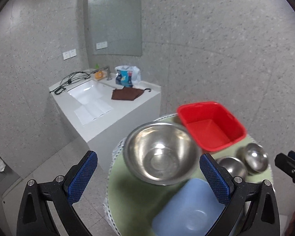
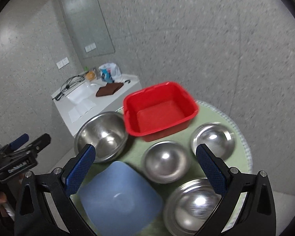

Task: Organize plates and bowls
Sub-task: 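Move both grippers toward the large steel bowl beside the red basin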

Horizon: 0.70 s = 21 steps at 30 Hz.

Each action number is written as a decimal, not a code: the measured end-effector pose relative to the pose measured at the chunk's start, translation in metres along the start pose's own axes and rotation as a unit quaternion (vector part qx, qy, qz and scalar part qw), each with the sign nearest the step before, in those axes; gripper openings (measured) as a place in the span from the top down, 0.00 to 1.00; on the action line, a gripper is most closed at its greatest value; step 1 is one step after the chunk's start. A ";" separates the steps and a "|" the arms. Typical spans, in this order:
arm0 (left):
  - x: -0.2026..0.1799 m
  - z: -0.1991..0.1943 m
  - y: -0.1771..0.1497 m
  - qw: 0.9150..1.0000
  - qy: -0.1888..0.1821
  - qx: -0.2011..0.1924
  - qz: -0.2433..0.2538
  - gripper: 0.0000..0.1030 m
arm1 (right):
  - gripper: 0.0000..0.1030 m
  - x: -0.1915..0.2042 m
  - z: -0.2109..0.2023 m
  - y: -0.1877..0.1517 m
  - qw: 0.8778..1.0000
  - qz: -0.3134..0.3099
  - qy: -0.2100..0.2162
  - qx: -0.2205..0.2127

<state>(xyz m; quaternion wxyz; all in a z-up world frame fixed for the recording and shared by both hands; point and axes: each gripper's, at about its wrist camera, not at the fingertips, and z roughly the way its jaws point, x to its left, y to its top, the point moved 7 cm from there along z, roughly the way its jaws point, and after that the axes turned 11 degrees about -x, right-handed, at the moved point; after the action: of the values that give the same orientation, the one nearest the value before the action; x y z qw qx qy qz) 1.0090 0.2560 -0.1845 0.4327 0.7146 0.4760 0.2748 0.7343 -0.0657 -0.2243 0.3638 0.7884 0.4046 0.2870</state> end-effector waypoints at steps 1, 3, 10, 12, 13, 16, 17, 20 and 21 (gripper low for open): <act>0.005 0.005 -0.001 1.000 0.002 0.003 -0.002 0.01 | 0.00 0.006 0.011 -0.005 1.000 0.002 0.007 0.008; 0.018 0.021 -0.005 1.000 0.004 0.016 -0.002 0.01 | 0.00 0.014 0.026 -0.011 1.000 0.005 0.012 0.020; 0.039 0.104 0.003 0.997 -0.015 0.071 0.000 0.01 | 0.00 0.043 0.092 -0.035 0.996 0.020 -0.007 0.083; 0.050 0.142 0.001 0.995 -0.029 0.098 -0.001 0.01 | 0.00 0.045 0.111 -0.041 0.995 0.027 -0.029 0.093; 0.051 0.158 0.003 0.994 -0.036 0.105 0.001 0.01 | 0.00 0.047 0.119 -0.042 0.994 0.029 -0.039 0.098; 0.060 0.207 0.004 0.989 -0.073 0.127 0.024 0.01 | 0.00 0.051 0.145 -0.051 0.990 0.050 -0.079 0.108; 0.063 0.218 0.003 0.987 -0.082 0.137 0.032 0.02 | 0.00 0.052 0.152 -0.054 0.988 0.055 -0.090 0.113; 0.076 0.257 0.004 0.979 -0.112 0.157 0.060 0.03 | 0.03 0.057 0.177 -0.064 0.982 0.084 -0.115 0.128; 0.077 0.266 0.004 0.977 -0.119 0.163 0.067 0.03 | 0.07 0.058 0.185 -0.068 0.979 0.089 -0.126 0.135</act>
<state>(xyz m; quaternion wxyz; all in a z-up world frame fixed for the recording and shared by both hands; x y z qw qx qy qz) 1.2549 0.2310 -0.3083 0.3451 0.8332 0.4106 0.1347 0.8724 -0.0519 -0.3753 0.2750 0.8930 0.3189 0.1586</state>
